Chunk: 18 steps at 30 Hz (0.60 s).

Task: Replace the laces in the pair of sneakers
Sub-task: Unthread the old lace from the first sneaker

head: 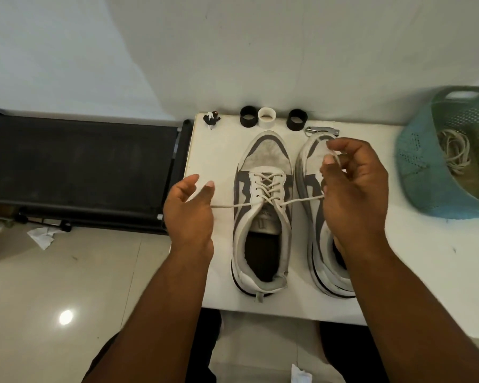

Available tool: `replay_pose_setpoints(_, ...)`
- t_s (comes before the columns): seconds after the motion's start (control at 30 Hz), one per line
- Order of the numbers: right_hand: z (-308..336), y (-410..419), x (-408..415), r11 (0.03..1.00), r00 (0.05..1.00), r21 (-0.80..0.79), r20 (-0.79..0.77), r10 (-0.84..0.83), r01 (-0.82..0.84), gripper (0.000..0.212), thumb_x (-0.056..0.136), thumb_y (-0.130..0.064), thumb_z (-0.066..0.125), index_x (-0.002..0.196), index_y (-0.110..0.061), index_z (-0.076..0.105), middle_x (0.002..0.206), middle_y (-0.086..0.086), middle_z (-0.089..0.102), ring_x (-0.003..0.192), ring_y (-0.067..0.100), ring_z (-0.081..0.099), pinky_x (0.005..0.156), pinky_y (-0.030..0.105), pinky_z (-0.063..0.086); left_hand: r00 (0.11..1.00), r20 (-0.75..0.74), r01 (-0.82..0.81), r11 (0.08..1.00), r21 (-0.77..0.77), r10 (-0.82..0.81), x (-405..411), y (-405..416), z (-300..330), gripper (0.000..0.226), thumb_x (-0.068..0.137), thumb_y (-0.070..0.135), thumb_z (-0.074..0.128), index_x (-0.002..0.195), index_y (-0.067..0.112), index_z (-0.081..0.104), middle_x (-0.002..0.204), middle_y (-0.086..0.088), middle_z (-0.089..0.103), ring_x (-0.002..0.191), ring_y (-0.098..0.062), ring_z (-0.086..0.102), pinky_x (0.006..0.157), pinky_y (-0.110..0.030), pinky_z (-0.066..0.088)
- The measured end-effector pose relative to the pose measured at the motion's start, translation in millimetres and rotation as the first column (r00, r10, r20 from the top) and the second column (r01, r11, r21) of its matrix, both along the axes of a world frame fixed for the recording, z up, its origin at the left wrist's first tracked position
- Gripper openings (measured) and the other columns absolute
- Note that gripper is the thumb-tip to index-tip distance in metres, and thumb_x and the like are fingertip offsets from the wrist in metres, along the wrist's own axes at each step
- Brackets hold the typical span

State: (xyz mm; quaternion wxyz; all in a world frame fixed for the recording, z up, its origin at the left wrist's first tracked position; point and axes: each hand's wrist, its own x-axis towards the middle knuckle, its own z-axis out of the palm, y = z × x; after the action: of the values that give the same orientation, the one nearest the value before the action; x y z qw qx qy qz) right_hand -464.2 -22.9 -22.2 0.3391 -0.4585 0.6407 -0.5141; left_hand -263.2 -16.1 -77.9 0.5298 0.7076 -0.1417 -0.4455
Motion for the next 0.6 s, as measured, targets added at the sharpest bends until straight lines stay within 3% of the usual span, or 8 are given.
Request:
replay_pose_setpoints(0.07, 0.5, 0.9, -0.2, 0.983, 0.955, 0.141, -0.252, 0.153, -0.121, 0.021, 0.098, -0.020, 0.062, 0.115, -0.030, 0.067, 0.100, -0.019, 0.069, 0.083, -0.001, 0.066, 0.074, 0.020, 0.054, 0.954, 0.265, 0.114, 0.987, 0.110, -0.139, -3.8, 3.3, 2.5, 0.032, 0.085, 0.037, 0.083, 0.114, 0.036, 0.067, 0.135, 0.008, 0.058, 0.129, -0.018, 0.056, 0.101, -0.034, 0.049)
replay_pose_setpoints(0.1, 1.1, 2.7, 0.5, 0.957, 0.896, 0.227, -0.364, 0.255, -0.180, 0.026, 0.097, -0.023, 0.064, 0.121, -0.032, 0.065, 0.108, -0.018, 0.069, 0.090, -0.002, 0.067, 0.079, 0.018, 0.053, 0.878, 0.422, 0.176, 0.972, 0.157, -0.227, -5.9, 5.7, 5.4, 0.040, 0.083, 0.046, 0.083, 0.118, 0.037, 0.066, 0.148, 0.006, 0.048, 0.136, -0.018, 0.049, 0.103, -0.033, 0.045)
replay_pose_setpoints(0.17, 2.1, 6.6, 1.7, 0.935, 0.764, 0.281, -0.548, 0.342, -0.217, 0.037, 0.094, -0.028, 0.066, 0.130, -0.032, 0.061, 0.117, -0.008, 0.071, 0.103, 0.010, 0.068, 0.091, 0.027, 0.053, 0.665, 0.680, 0.231, 0.951, 0.205, -0.308, -11.4, 12.1, 13.8, 0.057, 0.080, 0.061, 0.079, 0.127, 0.034, 0.062, 0.162, 0.005, 0.030, 0.142, -0.018, 0.043, 0.100, -0.034, 0.043)
replay_pose_setpoints(0.23, 5.8, 12.1, 3.5, 0.963, 0.694, 0.201, -0.668, 0.268, -0.178, 0.038, 0.092, -0.029, 0.067, 0.129, -0.025, 0.063, 0.118, -0.001, 0.073, 0.104, 0.021, 0.068, 0.094, 0.034, 0.050, 0.548, 0.801, 0.235, 0.963, 0.129, -0.241, -16.1, 17.3, 19.7, 0.062, 0.080, 0.066, 0.076, 0.128, 0.030, 0.062, 0.163, 0.004, 0.029, 0.137, -0.021, 0.050, 0.096, -0.037, 0.051)
replay_pose_setpoints(0.3, 10.5, 16.6, 4.2, 0.985, 0.686, 0.083, -0.708, 0.165, -0.151, 0.032, 0.090, -0.028, 0.068, 0.121, -0.020, 0.068, 0.116, 0.002, 0.072, 0.104, 0.023, 0.066, 0.093, 0.038, 0.050, 0.549, 0.828, 0.291, 0.955, -0.061, -0.114, -18.4, 19.6, 23.6, 0.054, 0.083, 0.060, 0.077, 0.121, 0.024, 0.067, 0.153, 0.001, 0.045, 0.121, -0.016, 0.060, 0.083, -0.033, 0.060)
replay_pose_setpoints(0.4, 15.5, 23.3, 5.0, 0.958, 0.657, 0.138, -0.702, 0.274, -0.252, 0.026, 0.084, -0.042, 0.064, 0.102, -0.026, 0.071, 0.101, -0.006, 0.068, 0.094, 0.014, 0.058, 0.088, 0.037, 0.046, 0.567, 0.813, 0.565, 0.781, -0.265, -0.135, -22.6, 19.3, 29.6, 0.028, 0.086, 0.029, 0.079, 0.109, 0.013, 0.075, 0.121, 0.001, 0.066, 0.103, -0.010, 0.064, 0.080, -0.031, 0.059)
replay_pose_setpoints(0.5, 12.6, 27.9, 7.6, 0.880, 0.609, 0.303, -0.637, 0.473, -0.366, 0.026, 0.076, -0.053, 0.061, 0.090, -0.031, 0.068, 0.081, -0.016, 0.065, 0.079, 0.007, 0.060, 0.089, 0.045, 0.045, 0.438, 0.807, 0.766, 0.635, -0.104, -0.396, -27.4, 17.7, 33.5, 0.035, 0.076, 0.023, 0.072, 0.110, 0.019, 0.078, 0.113, 0.005, 0.072, 0.105, -0.011, 0.066, 0.092, -0.038, 0.056)
replay_pose_setpoints(0.6, 5.7, 28.8, 10.1, 0.866, 0.560, 0.348, -0.662, 0.498, -0.358, 0.018, 0.076, -0.048, 0.067, 0.087, -0.034, 0.066, 0.072, -0.018, 0.062, 0.074, 0.005, 0.059, 0.093, 0.044, 0.039, 0.308, 0.800, 0.776, 0.622, 0.102, -0.515, -29.0, 15.7, 28.7, 0.032, 0.079, 0.033, 0.069, 0.110, 0.029, 0.079, 0.108, 0.010, 0.073, 0.098, -0.008, 0.066, 0.089, -0.036, 0.057)
